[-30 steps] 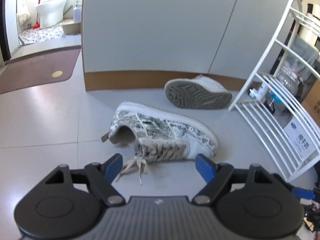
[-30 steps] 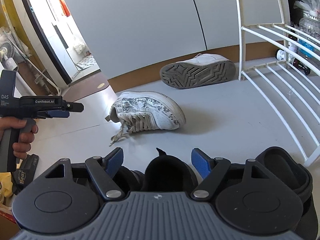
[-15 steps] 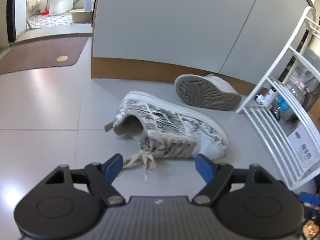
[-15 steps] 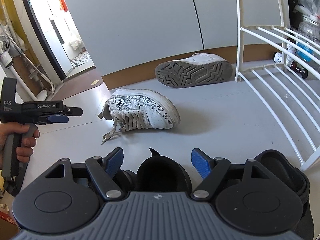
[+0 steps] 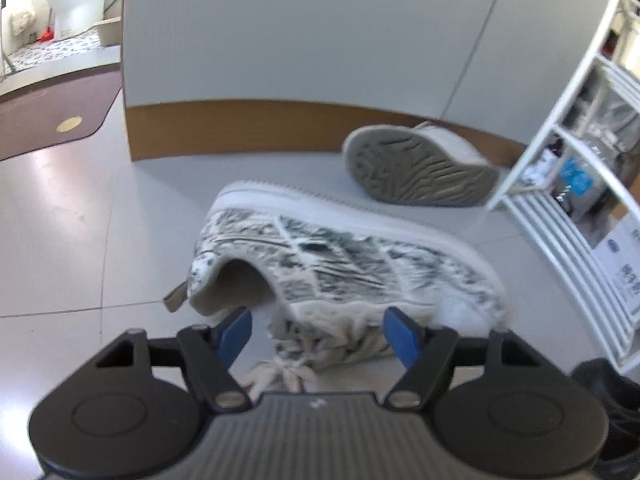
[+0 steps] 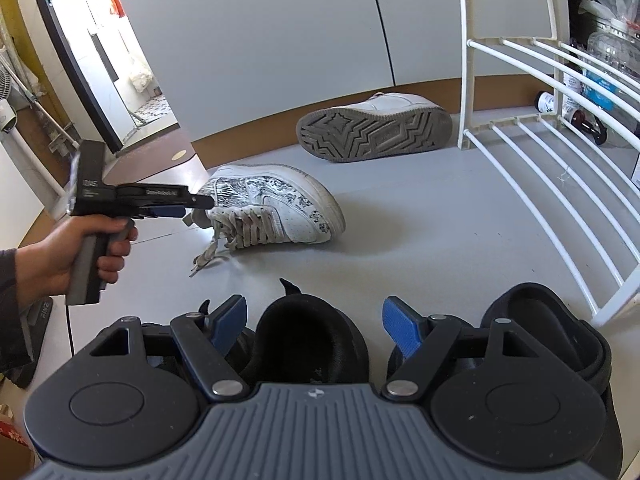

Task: Organize scattered shoes

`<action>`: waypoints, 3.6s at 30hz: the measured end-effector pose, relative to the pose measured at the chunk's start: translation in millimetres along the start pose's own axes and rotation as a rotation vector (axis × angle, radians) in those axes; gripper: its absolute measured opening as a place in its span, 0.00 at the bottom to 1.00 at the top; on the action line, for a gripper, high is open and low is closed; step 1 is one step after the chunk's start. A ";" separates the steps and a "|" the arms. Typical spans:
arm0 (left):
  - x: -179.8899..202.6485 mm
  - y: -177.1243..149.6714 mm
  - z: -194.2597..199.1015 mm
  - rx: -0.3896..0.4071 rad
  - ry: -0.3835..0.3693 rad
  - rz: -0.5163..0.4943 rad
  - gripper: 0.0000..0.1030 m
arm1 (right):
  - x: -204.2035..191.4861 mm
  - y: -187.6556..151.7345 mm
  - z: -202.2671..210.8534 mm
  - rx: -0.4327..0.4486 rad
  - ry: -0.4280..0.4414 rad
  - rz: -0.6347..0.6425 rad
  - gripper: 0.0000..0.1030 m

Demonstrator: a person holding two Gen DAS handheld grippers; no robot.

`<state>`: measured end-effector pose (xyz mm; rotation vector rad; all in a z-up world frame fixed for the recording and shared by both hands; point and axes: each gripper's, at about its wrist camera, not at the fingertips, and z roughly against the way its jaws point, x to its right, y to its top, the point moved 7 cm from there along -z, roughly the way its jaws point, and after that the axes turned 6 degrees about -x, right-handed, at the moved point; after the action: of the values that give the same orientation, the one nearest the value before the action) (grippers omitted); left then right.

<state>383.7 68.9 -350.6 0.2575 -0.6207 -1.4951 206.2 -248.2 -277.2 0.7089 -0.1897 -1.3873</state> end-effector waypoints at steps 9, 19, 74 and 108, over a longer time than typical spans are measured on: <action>-23.7 9.0 -28.0 -0.055 0.007 0.078 0.80 | 3.1 -1.5 -0.5 -0.008 -0.003 0.001 0.77; -8.0 11.5 -38.3 -0.032 -0.094 0.064 0.74 | -3.4 -2.3 -3.5 -0.012 0.004 0.006 0.77; 67.8 -88.8 50.4 -0.193 -0.277 -0.008 0.16 | -23.1 8.1 -27.3 -0.038 0.050 0.046 0.77; -0.3 -151.6 195.6 -0.035 -0.050 0.017 0.68 | -88.3 49.9 -79.4 0.033 0.022 0.335 0.79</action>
<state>151.5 97.8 -269.9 0.1877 -0.6345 -1.4981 270.8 -137.2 -286.9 0.6843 -0.3000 -1.0587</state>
